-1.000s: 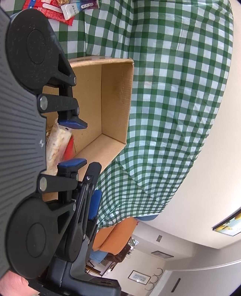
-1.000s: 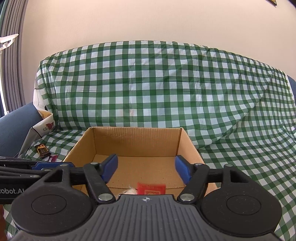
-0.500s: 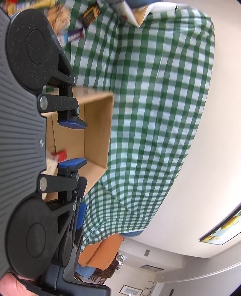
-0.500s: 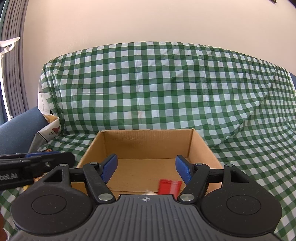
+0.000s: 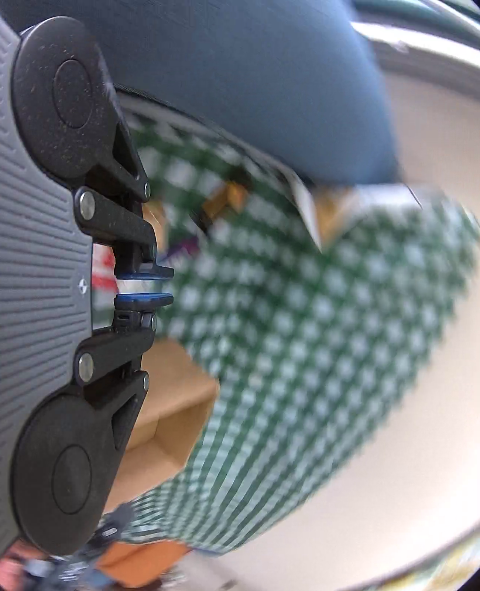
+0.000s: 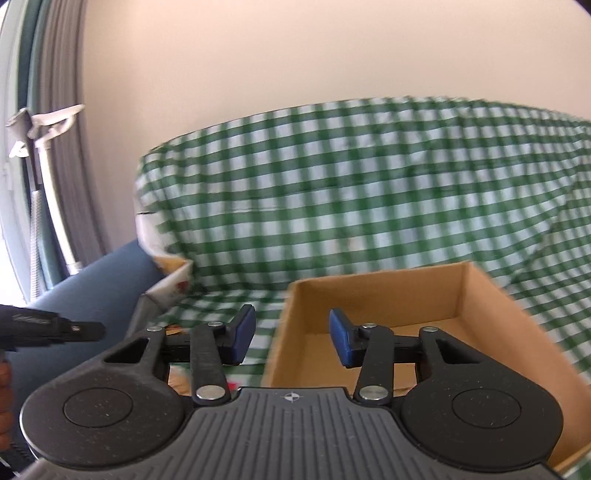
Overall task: Organize snacks
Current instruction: 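Move both tools back toward the snack pile on the sofa, then grasp the yellow wafer bar with the left tool while the right tool grasps the red-and-white biscuit pack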
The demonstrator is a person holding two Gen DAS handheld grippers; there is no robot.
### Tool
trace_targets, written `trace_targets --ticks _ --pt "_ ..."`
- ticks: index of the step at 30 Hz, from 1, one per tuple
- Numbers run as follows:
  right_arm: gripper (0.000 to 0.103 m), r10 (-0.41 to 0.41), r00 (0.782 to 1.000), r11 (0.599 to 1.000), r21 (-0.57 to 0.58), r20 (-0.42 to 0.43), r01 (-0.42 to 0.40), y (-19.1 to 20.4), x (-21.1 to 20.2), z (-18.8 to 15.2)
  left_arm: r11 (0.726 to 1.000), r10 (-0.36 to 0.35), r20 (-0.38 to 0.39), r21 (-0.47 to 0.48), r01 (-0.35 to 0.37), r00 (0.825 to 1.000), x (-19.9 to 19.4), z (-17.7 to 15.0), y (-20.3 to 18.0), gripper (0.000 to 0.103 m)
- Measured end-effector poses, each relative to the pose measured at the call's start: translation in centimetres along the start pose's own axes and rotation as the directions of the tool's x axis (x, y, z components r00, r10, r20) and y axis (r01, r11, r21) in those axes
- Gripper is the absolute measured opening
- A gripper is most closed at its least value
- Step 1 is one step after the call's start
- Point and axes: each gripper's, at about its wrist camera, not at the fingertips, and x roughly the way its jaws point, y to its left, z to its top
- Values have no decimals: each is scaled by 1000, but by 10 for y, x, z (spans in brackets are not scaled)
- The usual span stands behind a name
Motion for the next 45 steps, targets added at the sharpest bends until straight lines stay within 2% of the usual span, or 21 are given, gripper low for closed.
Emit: trace_targets --ticks 3,6,9,11,13,17,22,27,29,30,35,45 --pt "46 61 998 997 -35 -28 -62 23 7 -6 993 37 -91 -108 -47 995 14 4 26 6" --pt "46 117 991 989 -87 -57 -122 46 15 -13 984 74 -157 -147 -97 985 30 6 36 7" --pt "47 159 982 979 -111 -103 -170 66 27 -23 978 116 -211 -148 -149 971 43 1 42 15" --pt "47 170 977 974 -128 -132 -187 76 37 -30 973 142 -247 -141 -181 959 51 -4 44 31" --pt "46 167 976 974 -130 -140 -186 84 45 -36 969 175 -278 -121 -215 945 61 -5 43 40" --pt "47 151 968 977 -120 -201 -178 94 68 -43 965 223 -329 -61 -256 918 72 -13 39 45" --pt "50 132 955 984 -81 -265 -158 91 90 -51 961 261 -378 19 -274 888 88 -21 37 46" --pt "55 118 942 987 -69 -314 -147 97 114 -60 955 286 -401 39 -296 870 98 -26 38 43" --pt "60 106 937 988 -75 -333 -138 102 122 -64 953 287 -398 30 -300 871 100 -26 40 22" --pt "61 102 934 988 -75 -341 -135 103 127 -66 953 286 -394 21 -303 873 99 -26 41 20" --pt "72 72 925 991 -75 -373 -108 110 152 -76 941 310 -373 -8 -337 875 94 -23 50 18" --pt "83 15 897 998 -55 -442 -44 114 200 -98 939 314 -372 -17 -345 874 90 -21 55 20"
